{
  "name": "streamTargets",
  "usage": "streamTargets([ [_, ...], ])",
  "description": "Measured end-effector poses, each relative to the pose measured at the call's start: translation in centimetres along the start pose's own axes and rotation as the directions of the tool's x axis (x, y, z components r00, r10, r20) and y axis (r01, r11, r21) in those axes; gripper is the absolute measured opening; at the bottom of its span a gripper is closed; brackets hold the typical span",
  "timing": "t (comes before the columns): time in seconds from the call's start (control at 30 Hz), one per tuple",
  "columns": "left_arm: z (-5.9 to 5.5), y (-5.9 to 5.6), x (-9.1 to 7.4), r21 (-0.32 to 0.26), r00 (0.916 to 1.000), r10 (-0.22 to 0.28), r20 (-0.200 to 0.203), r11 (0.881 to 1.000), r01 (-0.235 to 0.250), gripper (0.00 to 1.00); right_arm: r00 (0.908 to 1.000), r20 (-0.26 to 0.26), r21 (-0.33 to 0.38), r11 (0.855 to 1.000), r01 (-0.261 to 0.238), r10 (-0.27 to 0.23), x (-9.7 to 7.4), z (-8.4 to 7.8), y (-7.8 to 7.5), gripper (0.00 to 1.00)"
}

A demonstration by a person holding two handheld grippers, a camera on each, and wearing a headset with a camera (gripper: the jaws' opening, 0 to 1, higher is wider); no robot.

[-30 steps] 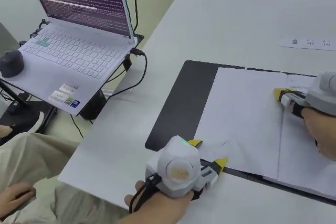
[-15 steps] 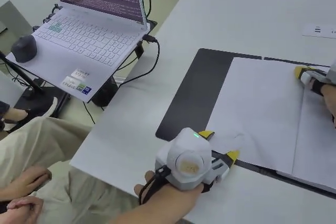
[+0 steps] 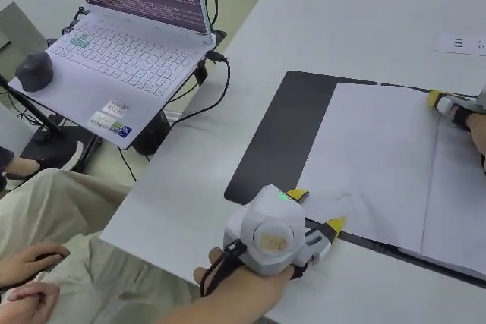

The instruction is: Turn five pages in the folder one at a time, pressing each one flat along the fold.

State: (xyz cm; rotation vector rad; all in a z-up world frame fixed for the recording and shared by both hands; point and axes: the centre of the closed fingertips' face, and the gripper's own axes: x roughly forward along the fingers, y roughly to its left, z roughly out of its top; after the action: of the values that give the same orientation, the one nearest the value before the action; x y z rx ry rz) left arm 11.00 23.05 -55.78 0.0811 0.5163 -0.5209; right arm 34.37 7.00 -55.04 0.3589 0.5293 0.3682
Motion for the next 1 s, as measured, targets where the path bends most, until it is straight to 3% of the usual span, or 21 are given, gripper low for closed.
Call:
streamTargets([
  [0.2,0.0,0.0,0.0,-0.001,1.0,0.0,0.0,1.0,0.0,0.39,0.9996,-0.003,0.007,1.0,-0.027,0.027,-1.4,-1.0,0.2,0.0],
  [0.4,0.1,-0.1,-0.1,0.002,1.0,-0.002,-0.002,1.0,0.002,0.39,0.9982,-0.022,0.006,0.998,-0.055,0.056,-4.3,-2.1,2.7,0.0],
  [0.47,0.1,-0.1,-0.1,0.003,1.0,-0.002,-0.002,1.0,0.002,0.39,0.9979,-0.028,0.011,0.998,-0.059,0.059,-4.4,-2.3,2.6,0.0],
  [0.73,0.0,0.0,0.0,0.004,1.0,-0.003,-0.003,1.0,0.003,0.39,0.996,-0.053,0.01,0.997,-0.072,0.072,-7.1,-3.7,4.9,0.0],
  [1.0,0.1,0.0,-0.1,0.008,1.0,-0.008,-0.003,1.0,0.008,0.38,0.9961,-0.051,0.011,0.997,-0.071,0.071,-8.5,-4.4,5.8,0.0],
])
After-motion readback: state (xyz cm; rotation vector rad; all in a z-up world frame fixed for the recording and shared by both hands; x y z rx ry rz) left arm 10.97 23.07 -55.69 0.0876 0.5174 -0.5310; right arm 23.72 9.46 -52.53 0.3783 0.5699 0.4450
